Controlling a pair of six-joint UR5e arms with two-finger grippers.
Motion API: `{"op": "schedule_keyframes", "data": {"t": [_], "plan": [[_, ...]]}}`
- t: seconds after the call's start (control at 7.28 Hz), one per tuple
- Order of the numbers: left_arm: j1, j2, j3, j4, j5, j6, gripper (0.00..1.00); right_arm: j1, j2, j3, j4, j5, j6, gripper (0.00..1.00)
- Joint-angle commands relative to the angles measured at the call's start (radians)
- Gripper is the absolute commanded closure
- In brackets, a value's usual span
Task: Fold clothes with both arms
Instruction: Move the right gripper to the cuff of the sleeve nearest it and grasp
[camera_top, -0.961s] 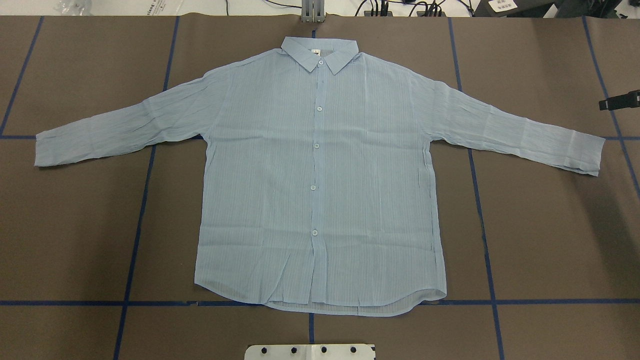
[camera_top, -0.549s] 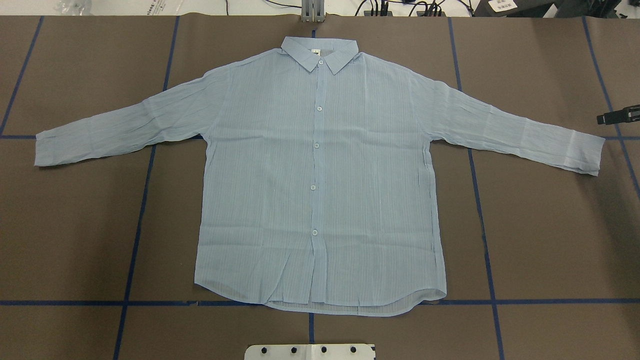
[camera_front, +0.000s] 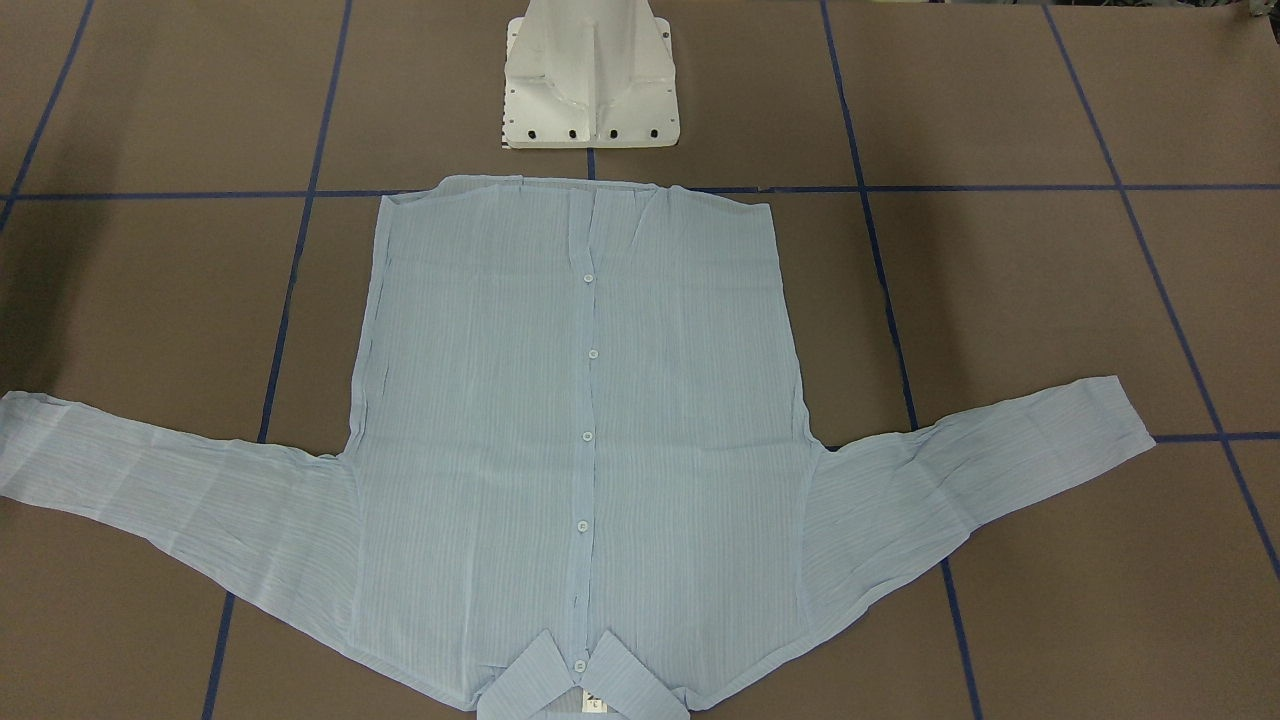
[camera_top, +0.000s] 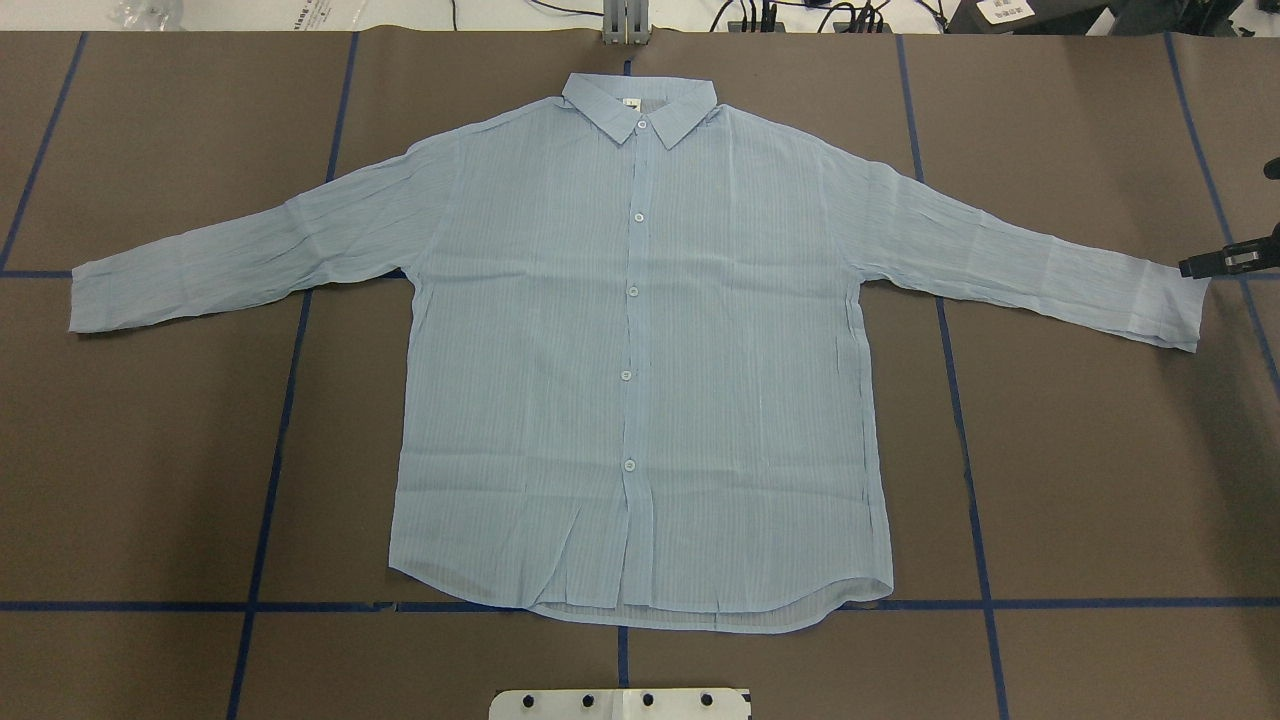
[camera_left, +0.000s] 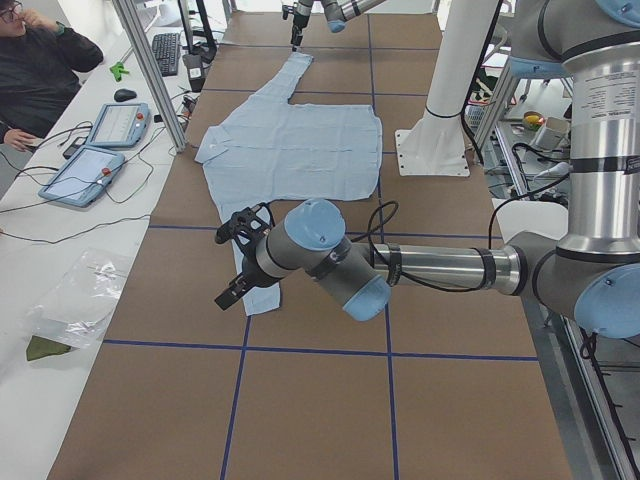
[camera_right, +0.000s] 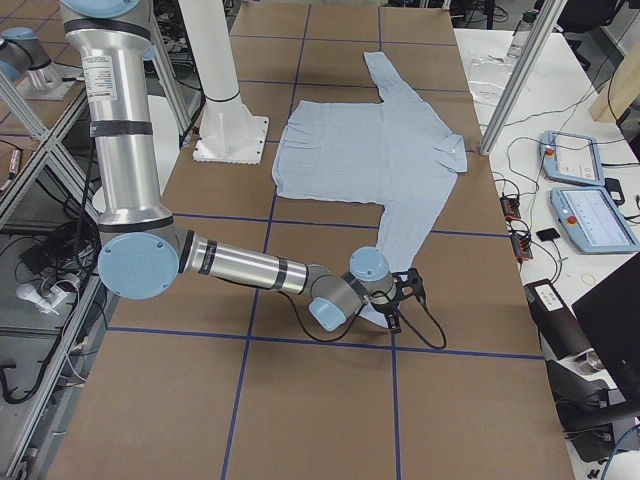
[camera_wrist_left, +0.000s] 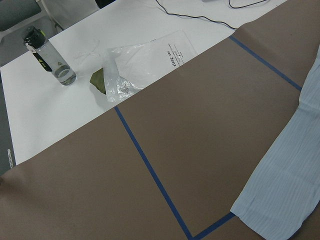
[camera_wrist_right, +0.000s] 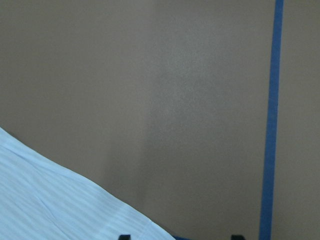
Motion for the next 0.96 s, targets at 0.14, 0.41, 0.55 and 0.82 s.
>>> {"op": "schedule_keyframes", "data": {"t": [0.14, 0.41, 0.55, 0.82], "plan": [[0.0, 0.0, -0.001, 0.0, 0.0, 0.002, 0.0, -0.006, -0.001, -0.027, 0.0, -0.007, 0.0, 0.58], [0.0, 0.0, -0.001, 0.0, 0.0, 0.002, 0.0, -0.006, 0.001, -0.035, -0.002, -0.009, 0.0, 0.58], [0.0, 0.0, -0.001, 0.0, 0.0, 0.002, 0.0, -0.006, 0.001, -0.035, -0.002, -0.009, 0.0, 0.58], [0.0, 0.0, -0.003, 0.0, 0.0, 0.002, 0.0, -0.011, 0.007, -0.035, -0.002, -0.009, 0.005, 0.73]]}}
